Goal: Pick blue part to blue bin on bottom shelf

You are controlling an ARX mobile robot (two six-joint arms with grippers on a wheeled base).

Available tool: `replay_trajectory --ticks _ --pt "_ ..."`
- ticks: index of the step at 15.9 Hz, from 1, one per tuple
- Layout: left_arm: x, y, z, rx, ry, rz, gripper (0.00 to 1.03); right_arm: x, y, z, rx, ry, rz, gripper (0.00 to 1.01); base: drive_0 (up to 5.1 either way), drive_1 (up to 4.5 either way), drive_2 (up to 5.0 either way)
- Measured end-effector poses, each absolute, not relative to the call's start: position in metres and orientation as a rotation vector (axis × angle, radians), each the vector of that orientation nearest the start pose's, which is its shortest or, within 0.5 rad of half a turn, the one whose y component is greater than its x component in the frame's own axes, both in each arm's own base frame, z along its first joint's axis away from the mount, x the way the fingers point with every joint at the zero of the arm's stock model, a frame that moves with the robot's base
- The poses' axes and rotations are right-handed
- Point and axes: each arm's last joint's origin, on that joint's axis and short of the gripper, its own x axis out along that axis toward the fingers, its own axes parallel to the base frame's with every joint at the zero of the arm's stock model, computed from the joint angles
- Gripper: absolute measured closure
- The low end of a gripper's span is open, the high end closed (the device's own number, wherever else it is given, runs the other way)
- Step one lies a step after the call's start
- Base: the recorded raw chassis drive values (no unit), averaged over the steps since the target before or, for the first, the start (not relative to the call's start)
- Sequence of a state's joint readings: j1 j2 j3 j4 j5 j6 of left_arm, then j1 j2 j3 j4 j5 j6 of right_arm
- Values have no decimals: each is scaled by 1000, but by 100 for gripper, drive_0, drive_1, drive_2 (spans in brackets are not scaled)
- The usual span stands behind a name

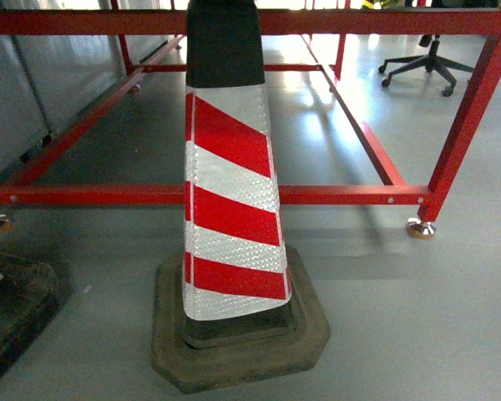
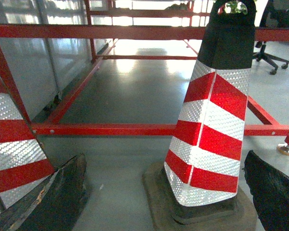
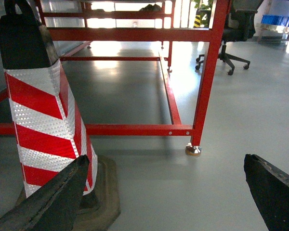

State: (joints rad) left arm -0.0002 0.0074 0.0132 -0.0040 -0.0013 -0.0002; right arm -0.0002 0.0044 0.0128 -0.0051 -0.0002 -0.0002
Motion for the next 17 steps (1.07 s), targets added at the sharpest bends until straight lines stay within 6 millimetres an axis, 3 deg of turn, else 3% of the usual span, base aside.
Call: replay_trajectory --ticks 17 --pt "97 0 167 0 0 1 5 97 0 167 0 -2 0 3 0 0 0"
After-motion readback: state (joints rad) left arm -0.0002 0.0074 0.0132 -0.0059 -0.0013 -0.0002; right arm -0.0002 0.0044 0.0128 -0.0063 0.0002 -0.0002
